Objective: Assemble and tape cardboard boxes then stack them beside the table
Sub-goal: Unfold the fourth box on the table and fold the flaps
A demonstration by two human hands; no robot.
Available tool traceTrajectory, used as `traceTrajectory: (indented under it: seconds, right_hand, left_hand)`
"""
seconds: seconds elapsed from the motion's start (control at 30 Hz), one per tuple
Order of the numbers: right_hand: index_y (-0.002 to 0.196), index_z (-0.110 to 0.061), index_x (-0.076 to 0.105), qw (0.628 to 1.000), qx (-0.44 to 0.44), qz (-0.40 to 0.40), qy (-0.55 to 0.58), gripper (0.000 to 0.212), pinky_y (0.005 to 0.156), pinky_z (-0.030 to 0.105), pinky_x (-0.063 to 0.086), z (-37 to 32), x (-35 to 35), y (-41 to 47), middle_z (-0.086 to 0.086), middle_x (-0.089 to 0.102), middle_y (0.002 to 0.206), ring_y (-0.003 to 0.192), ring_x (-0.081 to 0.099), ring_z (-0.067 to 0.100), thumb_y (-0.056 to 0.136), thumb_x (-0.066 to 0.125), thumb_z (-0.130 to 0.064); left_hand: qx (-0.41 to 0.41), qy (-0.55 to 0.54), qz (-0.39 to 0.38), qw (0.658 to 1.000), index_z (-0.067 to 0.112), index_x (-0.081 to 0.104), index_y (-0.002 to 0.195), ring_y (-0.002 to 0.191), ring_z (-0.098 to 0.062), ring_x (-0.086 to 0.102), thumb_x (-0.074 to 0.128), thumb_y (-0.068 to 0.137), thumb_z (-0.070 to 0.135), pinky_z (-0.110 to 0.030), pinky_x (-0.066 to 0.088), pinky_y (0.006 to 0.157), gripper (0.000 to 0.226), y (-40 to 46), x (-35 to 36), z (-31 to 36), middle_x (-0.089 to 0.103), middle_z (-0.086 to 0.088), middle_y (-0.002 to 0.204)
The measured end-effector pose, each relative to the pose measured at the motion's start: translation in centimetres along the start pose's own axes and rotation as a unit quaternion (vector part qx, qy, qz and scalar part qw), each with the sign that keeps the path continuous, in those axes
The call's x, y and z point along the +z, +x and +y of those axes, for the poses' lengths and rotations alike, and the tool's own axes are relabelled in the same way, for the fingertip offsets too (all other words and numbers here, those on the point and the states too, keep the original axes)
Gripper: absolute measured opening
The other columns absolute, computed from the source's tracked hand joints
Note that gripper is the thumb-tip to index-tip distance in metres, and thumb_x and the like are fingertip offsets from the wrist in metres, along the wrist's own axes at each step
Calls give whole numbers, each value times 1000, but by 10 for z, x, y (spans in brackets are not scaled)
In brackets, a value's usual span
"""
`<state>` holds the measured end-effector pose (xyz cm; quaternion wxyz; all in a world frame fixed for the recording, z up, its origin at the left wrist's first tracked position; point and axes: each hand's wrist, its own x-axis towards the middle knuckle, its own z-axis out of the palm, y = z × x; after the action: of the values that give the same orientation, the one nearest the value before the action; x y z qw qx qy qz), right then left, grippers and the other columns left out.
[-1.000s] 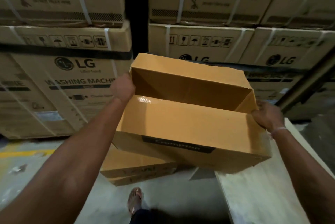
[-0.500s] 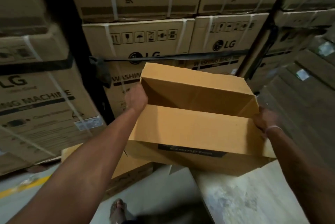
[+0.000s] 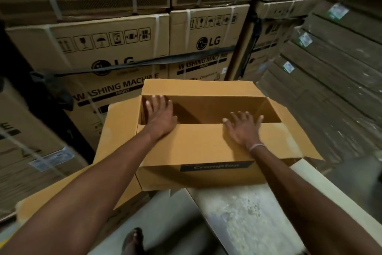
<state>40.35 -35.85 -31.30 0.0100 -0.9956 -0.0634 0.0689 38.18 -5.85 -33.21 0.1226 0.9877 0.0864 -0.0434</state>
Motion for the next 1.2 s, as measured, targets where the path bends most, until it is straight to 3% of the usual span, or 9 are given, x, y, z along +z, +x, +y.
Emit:
traceTrajectory:
  seconds: [0.23, 0.4, 0.57, 0.73, 0.8, 0.87, 0.97, 1.1, 1.2]
  right_hand:
    - [162, -31, 33, 997, -70, 40, 19, 80, 123, 69, -8, -55, 23, -39, 6, 39, 165, 159, 16, 30, 100, 10, -77]
    - [127, -26, 60, 990, -71, 110, 51, 70, 124, 66, 9, -54, 12, -37, 5, 56, 126, 130, 44, 31, 96, 31, -82]
    - [117, -13, 61, 947, -87, 304, 54, 63, 124, 65, 13, -45, -7, -40, 11, 51, 113, 120, 46, 34, 96, 45, -70]
    - [115, -9, 60, 945, -92, 315, -4, 63, 123, 66, 18, -29, -14, -38, 16, 55, 113, 117, 51, 40, 102, 30, -62]
    - [102, -12, 63, 940, -101, 323, 38, 62, 117, 60, 29, -29, -23, -43, 12, 59, 101, 103, 54, 34, 107, 22, -59]
    - [84, -17, 66, 938, -71, 326, 93, 65, 97, 50, 46, -34, -46, -52, 4, 62, 81, 83, 54, 24, 109, 24, -60]
    - [69, -20, 62, 970, 48, 218, 93, 59, 75, 41, 56, -41, -99, -64, 1, 62, 65, 63, 60, 17, 104, 43, -63]
    - [92, -16, 70, 975, 189, -71, 89, 46, 69, 34, 60, -29, -134, -80, 6, 73, 88, 74, 69, 21, 95, 63, -61]
    - [141, -19, 60, 963, 183, -186, 64, 74, 98, 44, 56, -20, -107, -86, 10, 62, 138, 117, 64, 30, 87, 69, -69]
  left_hand:
    - [117, 25, -37, 992, 21, 8, 166, 157, -37, -20, 56, 104, 40, -56, -8, 128, 81, 44, -11, 25, -11, -12, 173]
    - [136, 11, -32, 990, 30, 7, 166, 158, -40, -13, 56, 103, 47, -59, -6, 127, 82, 84, -23, 31, -3, -11, 174]
    - [190, 32, -99, 976, 40, 14, 164, 156, -37, 17, 53, 106, 25, -56, 20, 126, 72, 97, -34, 16, 14, -8, 173]
    - [205, -16, -132, 970, 32, 37, 157, 139, -35, 46, 46, 109, 24, -51, 40, 116, 50, 87, -47, 1, 43, -13, 155]
    - [206, -20, -122, 971, 25, 44, 152, 136, -33, 49, 45, 109, 18, -47, 42, 114, 44, 82, -48, 2, 47, -13, 151]
    - [193, -29, -112, 974, 24, 46, 150, 134, -32, 51, 47, 108, 15, -49, 45, 113, 43, 75, -44, 3, 49, -12, 149]
    - [166, -41, -101, 980, 21, 45, 147, 128, -33, 55, 46, 107, 13, -48, 49, 107, 41, 62, -42, 3, 53, -13, 143]
    - [131, -33, -89, 987, 17, 42, 146, 119, -35, 59, 45, 107, 12, -49, 53, 100, 39, 52, -41, 10, 56, -17, 137]
    - [119, -35, -112, 986, 11, 41, 147, 130, -36, 54, 46, 107, 11, -46, 46, 106, 40, 42, -40, 24, 50, -19, 146]
